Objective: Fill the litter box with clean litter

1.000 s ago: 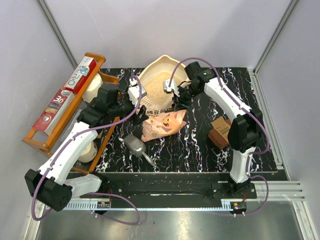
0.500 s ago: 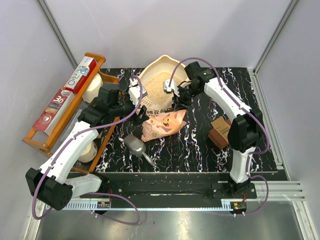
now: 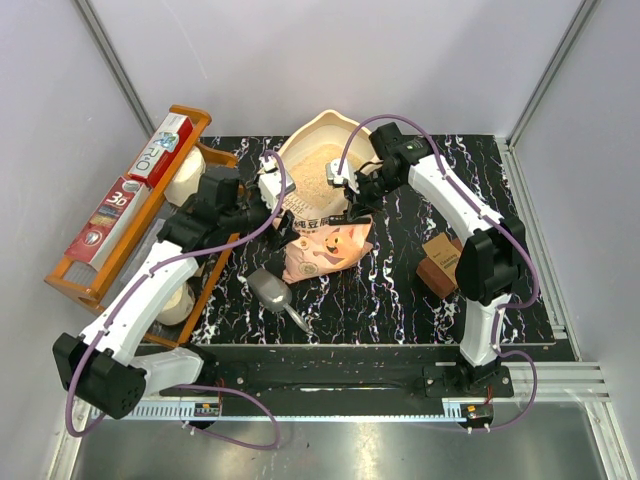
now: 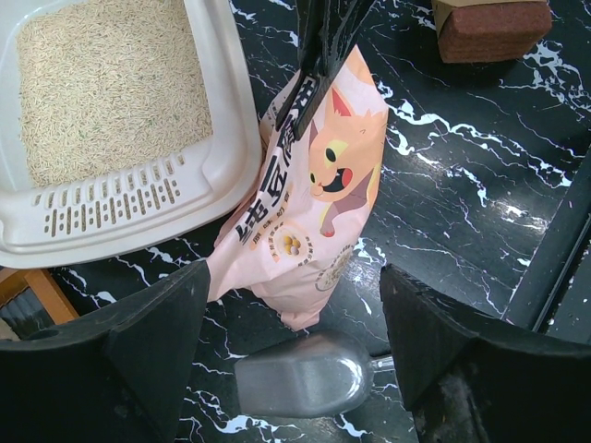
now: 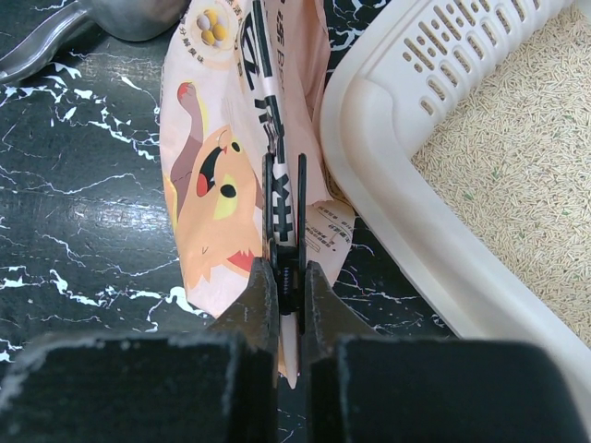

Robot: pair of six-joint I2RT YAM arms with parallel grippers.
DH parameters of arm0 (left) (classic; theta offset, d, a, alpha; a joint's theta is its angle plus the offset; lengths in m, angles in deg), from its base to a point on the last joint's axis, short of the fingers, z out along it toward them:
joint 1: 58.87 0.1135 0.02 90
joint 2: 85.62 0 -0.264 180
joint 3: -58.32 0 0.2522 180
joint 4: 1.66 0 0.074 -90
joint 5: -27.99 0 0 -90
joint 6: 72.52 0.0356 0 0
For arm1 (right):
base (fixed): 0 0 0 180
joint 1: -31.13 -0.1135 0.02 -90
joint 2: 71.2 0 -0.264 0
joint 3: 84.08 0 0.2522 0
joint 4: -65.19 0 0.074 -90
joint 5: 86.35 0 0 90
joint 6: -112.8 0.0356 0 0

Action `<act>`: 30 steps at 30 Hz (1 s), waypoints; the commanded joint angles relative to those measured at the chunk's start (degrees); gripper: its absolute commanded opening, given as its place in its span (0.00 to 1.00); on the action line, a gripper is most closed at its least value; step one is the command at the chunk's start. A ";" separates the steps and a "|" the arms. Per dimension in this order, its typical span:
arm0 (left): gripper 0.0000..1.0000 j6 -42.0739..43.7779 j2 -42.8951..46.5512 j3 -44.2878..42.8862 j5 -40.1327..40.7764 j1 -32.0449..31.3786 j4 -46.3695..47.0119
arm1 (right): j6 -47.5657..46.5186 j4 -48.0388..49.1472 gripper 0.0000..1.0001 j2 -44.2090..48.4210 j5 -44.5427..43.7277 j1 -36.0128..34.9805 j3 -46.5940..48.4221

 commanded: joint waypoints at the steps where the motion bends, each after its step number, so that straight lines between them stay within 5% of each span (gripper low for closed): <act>1: 0.79 -0.53 -0.37 0.21 -1.76 0.36 2.95 | -0.54 -0.93 0.00 2.98 0.58 -0.52 2.94; 12: 0.78 0.87 -1.16 -0.67 -1.41 0.28 1.89 | 11.90 6.71 0.00 12.81 0.05 1.41 -0.55; 17: 0.78 0.70 0.33 0.38 0.51 0.28 0.13 | 32.20 16.72 0.00 24.21 2.26 9.13 -19.25; 19: 0.82 -4.02 2.69 3.18 9.09 0.36 3.88 | 42.85 20.77 0.00 28.01 -0.90 10.20 -28.89; 21: 0.85 -8.34 5.51 7.91 16.31 0.80 7.85 | 47.24 21.30 0.00 33.11 -0.57 11.08 -34.55; 30: 0.85 -16.95 3.95 6.63 16.87 0.89 3.31 | 56.91 23.58 0.00 35.86 -3.45 11.34 -50.13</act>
